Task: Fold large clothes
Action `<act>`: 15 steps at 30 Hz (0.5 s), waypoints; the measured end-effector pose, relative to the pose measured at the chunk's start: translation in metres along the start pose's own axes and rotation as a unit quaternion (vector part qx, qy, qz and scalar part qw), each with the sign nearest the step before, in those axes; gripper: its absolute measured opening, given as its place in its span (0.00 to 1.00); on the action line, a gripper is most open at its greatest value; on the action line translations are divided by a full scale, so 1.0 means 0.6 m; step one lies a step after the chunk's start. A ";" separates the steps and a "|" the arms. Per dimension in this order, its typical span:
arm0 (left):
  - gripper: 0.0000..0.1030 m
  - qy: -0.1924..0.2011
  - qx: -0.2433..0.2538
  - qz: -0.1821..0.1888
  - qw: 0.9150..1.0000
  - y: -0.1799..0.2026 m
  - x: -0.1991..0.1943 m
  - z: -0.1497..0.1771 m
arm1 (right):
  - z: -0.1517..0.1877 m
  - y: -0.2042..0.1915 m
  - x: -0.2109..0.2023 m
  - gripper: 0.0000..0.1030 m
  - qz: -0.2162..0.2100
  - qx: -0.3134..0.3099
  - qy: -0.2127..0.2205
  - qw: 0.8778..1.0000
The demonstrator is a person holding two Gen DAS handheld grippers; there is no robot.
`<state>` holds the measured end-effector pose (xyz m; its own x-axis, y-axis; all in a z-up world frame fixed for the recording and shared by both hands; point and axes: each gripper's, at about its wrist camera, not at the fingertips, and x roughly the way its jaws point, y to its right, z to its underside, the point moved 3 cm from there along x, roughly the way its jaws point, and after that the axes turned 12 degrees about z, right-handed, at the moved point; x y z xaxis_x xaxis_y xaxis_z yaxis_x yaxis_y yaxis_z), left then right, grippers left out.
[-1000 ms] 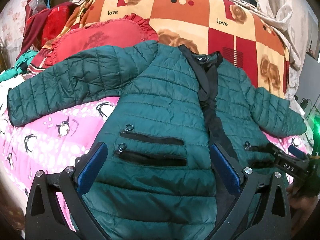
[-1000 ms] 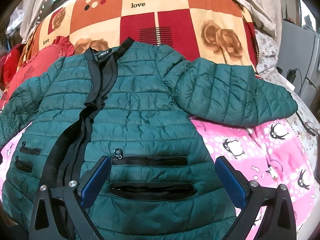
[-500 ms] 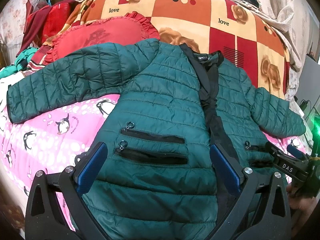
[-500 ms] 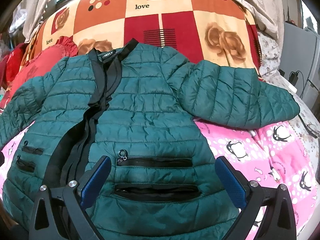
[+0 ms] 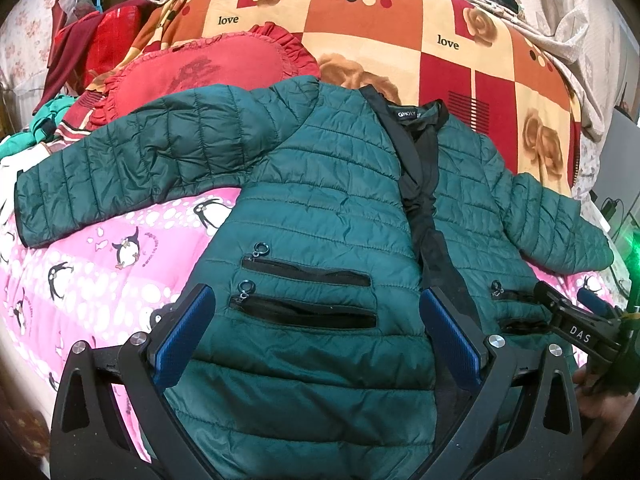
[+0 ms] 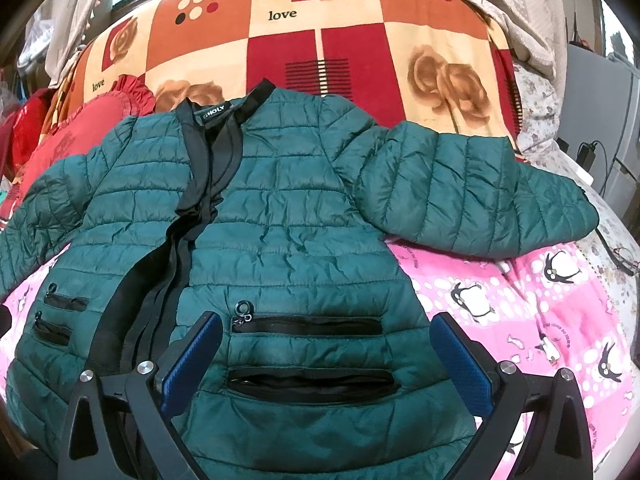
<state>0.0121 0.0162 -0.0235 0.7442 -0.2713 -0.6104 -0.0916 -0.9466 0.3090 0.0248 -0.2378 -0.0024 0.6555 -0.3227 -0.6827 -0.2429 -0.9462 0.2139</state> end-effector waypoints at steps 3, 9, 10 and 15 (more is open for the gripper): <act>0.99 0.000 -0.001 0.000 1.000 -0.001 0.000 0.000 | 0.000 0.002 -0.001 1.00 0.002 0.000 0.000 1.000; 0.99 0.000 -0.001 0.000 1.000 -0.002 -0.001 0.001 | 0.000 0.006 -0.003 1.00 0.003 0.000 0.000 1.000; 0.99 0.000 -0.001 0.000 1.000 -0.002 -0.001 0.001 | 0.000 0.008 -0.003 1.00 0.004 0.001 0.000 1.000; 0.99 0.000 0.000 0.000 1.000 -0.002 -0.001 0.000 | 0.001 0.011 -0.002 1.00 0.008 0.001 -0.004 1.000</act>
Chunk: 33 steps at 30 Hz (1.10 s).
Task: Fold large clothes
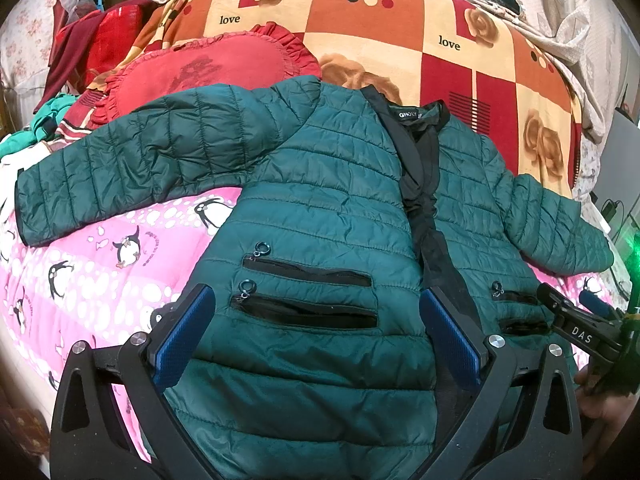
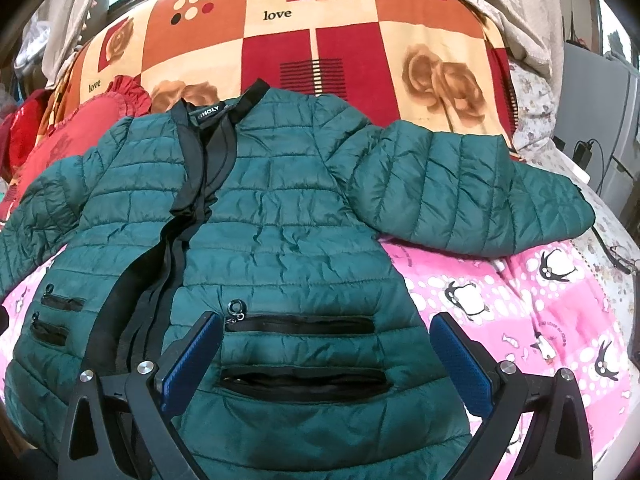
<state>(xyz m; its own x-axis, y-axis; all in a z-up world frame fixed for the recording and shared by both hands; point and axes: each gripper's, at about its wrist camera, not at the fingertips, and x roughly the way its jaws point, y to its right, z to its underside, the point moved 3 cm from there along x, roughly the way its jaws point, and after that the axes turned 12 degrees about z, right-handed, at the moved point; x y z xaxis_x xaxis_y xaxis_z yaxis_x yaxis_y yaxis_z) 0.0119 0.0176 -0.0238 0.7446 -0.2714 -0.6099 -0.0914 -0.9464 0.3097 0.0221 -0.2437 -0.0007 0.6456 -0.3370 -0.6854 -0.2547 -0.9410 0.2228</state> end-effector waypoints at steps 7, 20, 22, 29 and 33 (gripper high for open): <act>0.99 0.000 0.000 0.000 1.000 0.000 0.000 0.000 | -0.001 0.000 0.002 1.00 -0.001 0.001 0.001 1.000; 0.99 -0.001 0.000 0.000 1.000 0.000 -0.001 0.000 | 0.000 -0.003 0.003 1.00 -0.001 0.000 0.003 1.000; 0.99 0.000 0.000 0.000 1.000 0.000 0.000 -0.001 | -0.001 -0.004 0.004 1.00 -0.002 0.000 0.000 1.000; 0.99 0.000 0.000 0.000 1.000 0.000 -0.001 0.000 | 0.001 0.000 0.003 1.00 0.000 0.003 0.000 1.000; 0.99 -0.001 0.000 0.000 1.000 0.000 0.000 -0.001 | 0.001 -0.001 0.002 1.00 -0.001 0.002 0.001 1.000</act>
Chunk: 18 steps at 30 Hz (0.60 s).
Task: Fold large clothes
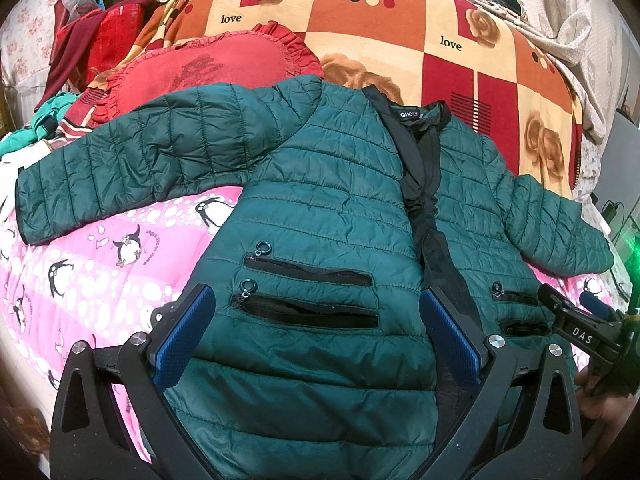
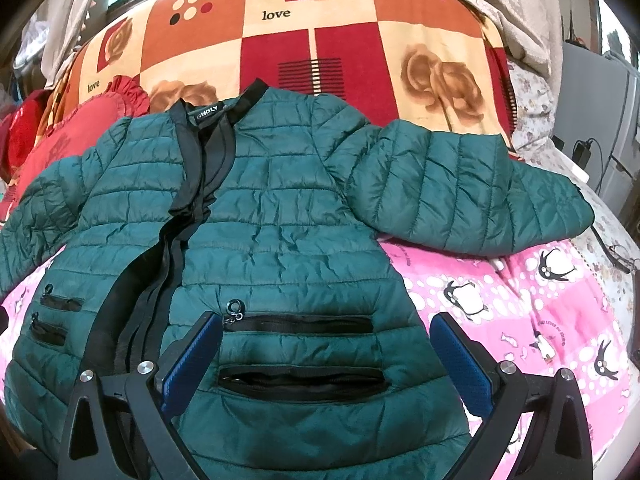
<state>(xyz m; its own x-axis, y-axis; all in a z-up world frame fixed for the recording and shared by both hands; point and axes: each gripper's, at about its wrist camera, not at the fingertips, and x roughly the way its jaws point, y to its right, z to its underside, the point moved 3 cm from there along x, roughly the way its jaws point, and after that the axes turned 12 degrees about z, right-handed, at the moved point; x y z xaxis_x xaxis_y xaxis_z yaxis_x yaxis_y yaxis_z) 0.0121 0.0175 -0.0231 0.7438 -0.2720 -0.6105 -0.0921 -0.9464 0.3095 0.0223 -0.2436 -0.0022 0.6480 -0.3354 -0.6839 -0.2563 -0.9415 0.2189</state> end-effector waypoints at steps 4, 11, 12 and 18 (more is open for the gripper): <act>0.99 0.000 -0.001 0.000 1.000 0.000 0.000 -0.001 | -0.002 -0.001 -0.002 1.00 -0.001 -0.003 0.001 1.000; 0.99 0.000 -0.001 0.000 1.000 0.000 0.000 -0.001 | -0.002 -0.002 -0.001 1.00 -0.001 -0.002 -0.001 1.000; 0.99 0.000 -0.001 0.000 1.000 0.000 0.000 -0.001 | -0.002 -0.002 -0.001 1.00 -0.001 -0.002 -0.002 1.000; 0.99 0.000 0.000 -0.001 1.000 -0.001 0.000 -0.001 | -0.001 -0.003 0.000 1.00 -0.002 -0.003 -0.001 1.000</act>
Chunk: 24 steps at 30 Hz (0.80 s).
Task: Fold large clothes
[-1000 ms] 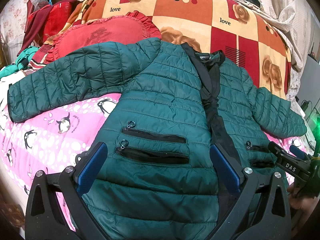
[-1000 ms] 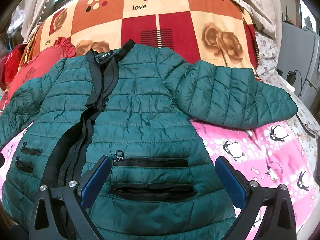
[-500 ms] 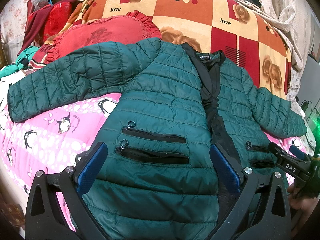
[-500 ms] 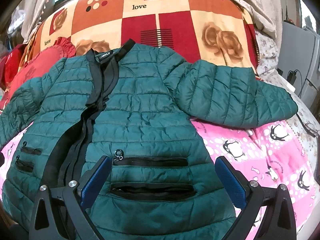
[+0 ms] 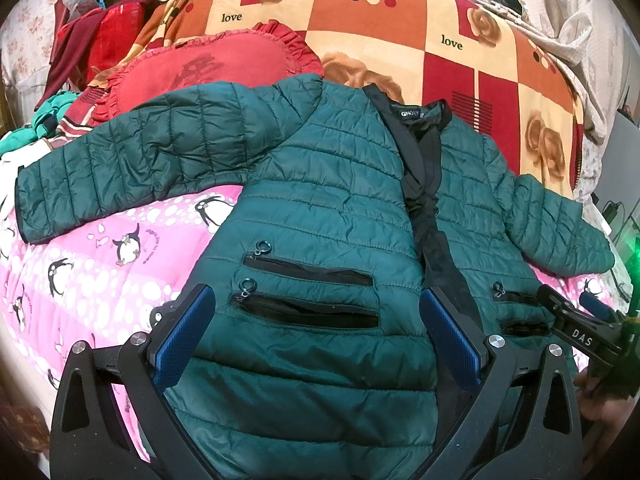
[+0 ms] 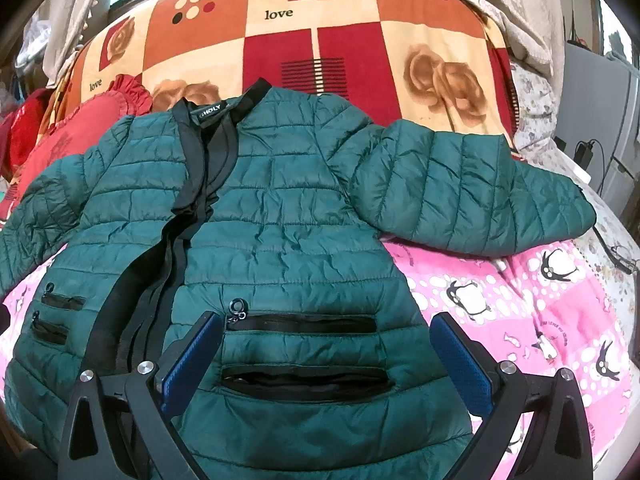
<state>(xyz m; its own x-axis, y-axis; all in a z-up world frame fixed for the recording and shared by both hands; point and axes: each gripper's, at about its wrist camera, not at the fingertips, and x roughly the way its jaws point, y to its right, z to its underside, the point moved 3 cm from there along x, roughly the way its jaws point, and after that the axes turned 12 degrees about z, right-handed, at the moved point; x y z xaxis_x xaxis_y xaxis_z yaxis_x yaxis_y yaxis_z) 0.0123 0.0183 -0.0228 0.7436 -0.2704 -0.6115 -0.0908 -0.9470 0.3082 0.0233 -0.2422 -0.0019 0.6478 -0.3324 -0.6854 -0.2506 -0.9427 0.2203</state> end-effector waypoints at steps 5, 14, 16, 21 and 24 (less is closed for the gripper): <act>0.99 -0.003 -0.003 -0.001 1.000 -0.001 0.001 0.000 | 0.001 0.001 0.000 1.00 -0.001 0.001 -0.001 1.000; 0.99 -0.003 0.009 -0.010 1.000 0.005 -0.004 0.005 | 0.003 0.016 -0.006 1.00 -0.003 0.013 0.004 1.000; 0.99 -0.003 0.011 -0.011 1.000 0.005 -0.003 0.001 | 0.003 0.018 -0.007 1.00 -0.003 0.015 0.003 1.000; 0.99 -0.004 0.008 -0.010 1.000 0.006 -0.003 0.001 | 0.002 0.014 -0.006 1.00 -0.004 0.009 0.003 1.000; 0.99 -0.004 0.008 -0.009 1.000 0.006 -0.003 0.002 | 0.001 0.008 -0.005 1.00 -0.003 0.003 0.002 1.000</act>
<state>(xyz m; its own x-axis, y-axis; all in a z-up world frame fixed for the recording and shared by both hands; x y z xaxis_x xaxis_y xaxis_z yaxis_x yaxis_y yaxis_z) 0.0102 0.0153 -0.0216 0.7397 -0.2554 -0.6226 -0.0893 -0.9542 0.2854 0.0200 -0.2455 0.0008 0.6526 -0.3264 -0.6838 -0.2508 -0.9446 0.2115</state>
